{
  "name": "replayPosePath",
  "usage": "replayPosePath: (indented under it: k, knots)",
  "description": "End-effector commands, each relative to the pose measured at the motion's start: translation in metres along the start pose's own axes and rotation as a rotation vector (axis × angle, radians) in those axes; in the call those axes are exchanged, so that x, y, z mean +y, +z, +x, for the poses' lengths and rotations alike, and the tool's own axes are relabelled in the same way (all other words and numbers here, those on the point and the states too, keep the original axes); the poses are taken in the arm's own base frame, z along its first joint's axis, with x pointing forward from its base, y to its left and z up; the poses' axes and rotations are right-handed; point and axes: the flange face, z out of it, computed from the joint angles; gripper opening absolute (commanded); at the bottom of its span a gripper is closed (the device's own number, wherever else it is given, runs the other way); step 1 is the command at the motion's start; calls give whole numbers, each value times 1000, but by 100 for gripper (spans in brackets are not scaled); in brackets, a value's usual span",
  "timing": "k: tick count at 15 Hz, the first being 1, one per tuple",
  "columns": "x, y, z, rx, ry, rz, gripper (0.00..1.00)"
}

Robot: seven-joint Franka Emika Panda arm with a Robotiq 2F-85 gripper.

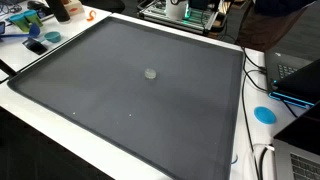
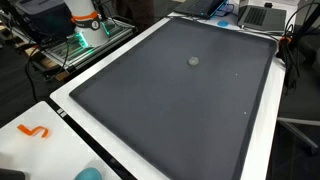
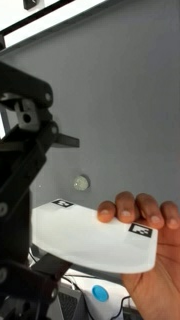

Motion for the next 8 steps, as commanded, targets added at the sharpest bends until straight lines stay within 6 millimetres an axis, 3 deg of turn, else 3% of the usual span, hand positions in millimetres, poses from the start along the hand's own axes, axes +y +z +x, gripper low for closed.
replayPosePath:
  k: [1,4,5,8]
  knots:
    - [0,-1,0,-1,0,0,100]
    - [-2,2,2,-11,-11,2,100]
    - [-2,2,3,-11,-11,7,85]
    - [2,3,3,-14,-10,13,58]
